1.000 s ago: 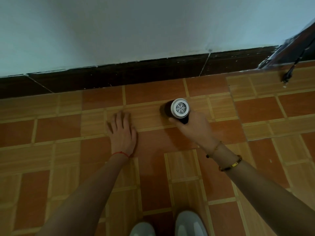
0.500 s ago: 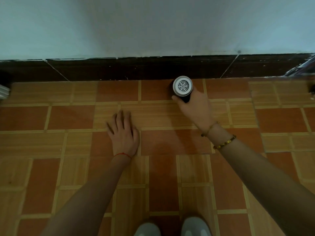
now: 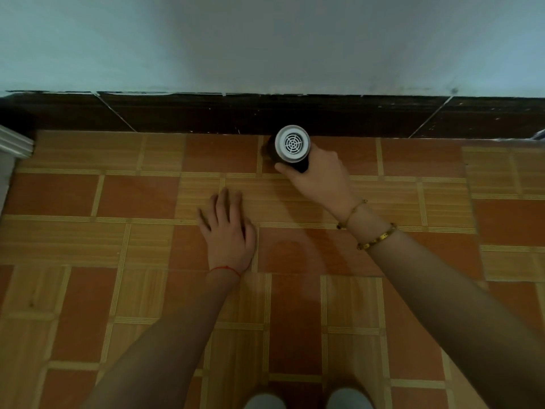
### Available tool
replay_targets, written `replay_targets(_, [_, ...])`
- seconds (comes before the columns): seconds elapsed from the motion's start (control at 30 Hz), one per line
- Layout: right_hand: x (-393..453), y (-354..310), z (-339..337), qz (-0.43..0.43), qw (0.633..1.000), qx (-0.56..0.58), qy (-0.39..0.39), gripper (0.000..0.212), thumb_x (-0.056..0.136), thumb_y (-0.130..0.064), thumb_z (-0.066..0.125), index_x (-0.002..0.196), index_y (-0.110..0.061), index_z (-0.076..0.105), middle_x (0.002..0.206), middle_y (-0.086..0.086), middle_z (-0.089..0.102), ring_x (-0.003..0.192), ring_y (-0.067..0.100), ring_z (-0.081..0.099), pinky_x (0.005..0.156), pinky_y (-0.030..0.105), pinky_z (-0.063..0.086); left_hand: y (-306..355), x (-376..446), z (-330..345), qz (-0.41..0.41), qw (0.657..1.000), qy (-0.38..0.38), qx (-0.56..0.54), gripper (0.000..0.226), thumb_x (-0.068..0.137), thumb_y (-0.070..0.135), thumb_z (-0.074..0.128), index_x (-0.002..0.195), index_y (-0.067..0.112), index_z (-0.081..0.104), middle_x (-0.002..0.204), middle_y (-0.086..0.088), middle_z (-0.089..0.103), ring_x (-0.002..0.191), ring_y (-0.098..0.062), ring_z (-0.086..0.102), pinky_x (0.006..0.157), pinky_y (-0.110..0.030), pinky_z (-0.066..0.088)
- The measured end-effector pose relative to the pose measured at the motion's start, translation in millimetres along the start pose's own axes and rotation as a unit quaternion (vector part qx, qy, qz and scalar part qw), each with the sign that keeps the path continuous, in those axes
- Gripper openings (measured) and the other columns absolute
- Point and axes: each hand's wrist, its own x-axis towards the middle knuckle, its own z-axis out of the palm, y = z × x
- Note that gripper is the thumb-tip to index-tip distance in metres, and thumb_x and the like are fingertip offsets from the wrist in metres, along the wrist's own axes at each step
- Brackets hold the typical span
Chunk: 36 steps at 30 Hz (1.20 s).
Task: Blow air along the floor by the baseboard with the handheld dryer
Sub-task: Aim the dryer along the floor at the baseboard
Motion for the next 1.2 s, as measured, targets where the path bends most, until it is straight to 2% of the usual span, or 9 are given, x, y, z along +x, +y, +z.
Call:
replay_targets(0.2, [-3.7, 24.9, -20.5, 0.073, 0.993, 0.022, 0.091, 0.063, 0.082, -0.055, 0.066, 0.130, -0.016, 0.054, 0.116, 0.007, 0.069, 0.108, 0.028, 0.064, 0.085, 0.044, 0.055, -0.1, 0.2, 0.4, -0.002, 1.000, -0.004, 0.002, 0.060, 0.095, 0.036, 0.037, 0.152, 0.018, 0.034, 0.160, -0.009, 0.030, 0.151, -0.031, 0.019, 0.120, -0.064, 0.006])
replay_targets(0.3, [-6.4, 27.6, -20.6, 0.072, 0.994, 0.013, 0.081, 0.064, 0.082, -0.056, 0.065, 0.130, -0.017, 0.052, 0.116, 0.007, 0.068, 0.107, 0.029, 0.064, 0.085, 0.045, 0.055, 0.1, -0.4, -0.5, 0.000, 1.000, -0.006, -0.005, 0.060, 0.094, 0.037, 0.034, 0.152, 0.019, 0.034, 0.160, -0.009, 0.030, 0.150, -0.031, 0.019, 0.120, -0.064, 0.005])
replay_targets(0.53, [-10.5, 15.2, -6.7, 0.023, 0.999, 0.033, -0.008, 0.064, 0.081, -0.058, 0.066, 0.130, -0.019, 0.055, 0.118, 0.002, 0.068, 0.110, 0.024, 0.062, 0.088, 0.042, 0.054, -0.8, 0.0, -1.1, 0.005, 1.000, -0.010, -0.010, 0.061, 0.095, 0.041, 0.034, 0.151, 0.019, 0.033, 0.160, -0.010, 0.028, 0.151, -0.030, 0.018, 0.120, -0.064, 0.005])
replay_targets(0.83, [-21.0, 16.0, -2.8, 0.046, 0.995, 0.044, 0.076, 0.062, 0.083, -0.051, 0.067, 0.130, -0.013, 0.054, 0.115, 0.006, 0.069, 0.107, 0.027, 0.064, 0.082, 0.039, 0.055, -4.7, 1.5, -7.0, 0.010, 0.999, -0.032, -0.001, 0.060, 0.098, 0.041, 0.042, 0.154, 0.020, 0.033, 0.161, -0.009, 0.028, 0.151, -0.030, 0.019, 0.121, -0.061, 0.008])
replay_targets(0.97, [-23.3, 4.2, 8.7, 0.012, 0.999, 0.034, 0.028, 0.063, 0.083, -0.053, 0.067, 0.131, -0.015, 0.053, 0.116, 0.006, 0.068, 0.107, 0.025, 0.063, 0.076, 0.029, 0.050, -18.3, -3.0, -21.4, 0.029, 0.998, -0.049, 0.024, 0.061, 0.100, 0.044, 0.034, 0.154, 0.017, 0.031, 0.161, -0.011, 0.028, 0.150, -0.031, 0.022, 0.121, -0.058, 0.016])
replay_targets(1.1, [-28.8, -20.5, 28.5, -0.039, 0.996, 0.042, -0.066, 0.061, 0.084, -0.052, 0.066, 0.132, -0.017, 0.055, 0.121, 0.002, 0.067, 0.112, 0.019, 0.060, 0.085, 0.024, 0.047, -40.9, -17.4, -40.5, -0.033, 0.999, -0.033, 0.023, 0.058, 0.102, 0.039, 0.040, 0.153, 0.014, 0.032, 0.161, -0.012, 0.027, 0.150, -0.032, 0.022, 0.121, -0.057, 0.016])
replay_targets(1.2, [-37.6, -44.7, 45.1, -0.086, 0.987, 0.048, -0.130, 0.054, 0.085, -0.047, 0.068, 0.128, -0.018, 0.058, 0.117, 0.000, 0.068, 0.109, 0.016, 0.061, 0.077, 0.015, 0.040, -58.3, -30.4, -54.4, -0.051, 0.998, -0.025, 0.037, 0.056, 0.101, 0.035, 0.043, 0.152, 0.014, 0.034, 0.159, -0.013, 0.030, 0.148, -0.034, 0.025, 0.120, -0.059, 0.019])
